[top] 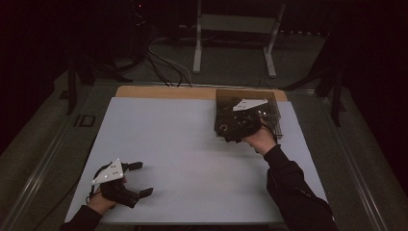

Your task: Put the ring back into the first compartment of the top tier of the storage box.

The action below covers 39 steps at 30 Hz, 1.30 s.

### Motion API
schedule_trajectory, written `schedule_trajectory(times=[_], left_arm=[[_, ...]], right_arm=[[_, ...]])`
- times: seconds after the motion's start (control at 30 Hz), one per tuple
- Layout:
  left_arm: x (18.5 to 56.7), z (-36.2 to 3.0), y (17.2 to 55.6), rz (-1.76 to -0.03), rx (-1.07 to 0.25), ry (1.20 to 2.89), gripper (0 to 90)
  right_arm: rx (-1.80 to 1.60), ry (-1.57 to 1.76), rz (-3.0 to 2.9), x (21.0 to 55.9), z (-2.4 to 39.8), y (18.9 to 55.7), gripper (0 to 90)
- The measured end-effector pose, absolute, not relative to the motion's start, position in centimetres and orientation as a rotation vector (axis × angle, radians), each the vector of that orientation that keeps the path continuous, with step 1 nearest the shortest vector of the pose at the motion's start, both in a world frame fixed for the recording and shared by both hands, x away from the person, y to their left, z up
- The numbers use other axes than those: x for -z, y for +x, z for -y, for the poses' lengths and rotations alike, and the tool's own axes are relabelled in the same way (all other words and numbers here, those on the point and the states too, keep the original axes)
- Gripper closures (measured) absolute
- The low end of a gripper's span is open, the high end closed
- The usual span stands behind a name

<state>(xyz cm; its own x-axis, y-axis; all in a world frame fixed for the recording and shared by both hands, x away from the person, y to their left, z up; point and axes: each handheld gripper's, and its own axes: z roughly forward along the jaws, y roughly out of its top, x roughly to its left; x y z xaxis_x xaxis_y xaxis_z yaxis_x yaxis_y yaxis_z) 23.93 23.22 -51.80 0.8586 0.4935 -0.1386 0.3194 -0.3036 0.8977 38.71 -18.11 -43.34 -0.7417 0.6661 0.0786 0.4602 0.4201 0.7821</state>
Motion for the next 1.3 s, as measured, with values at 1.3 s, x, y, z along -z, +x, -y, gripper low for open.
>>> schedule_trajectory(times=[1.3], left_arm=[[51.8,-23.2,24.0,-0.600,-0.190,1.911,1.1]], right_arm=[[-1.281,0.922,-2.454,42.1,19.5,36.4,0.0]])
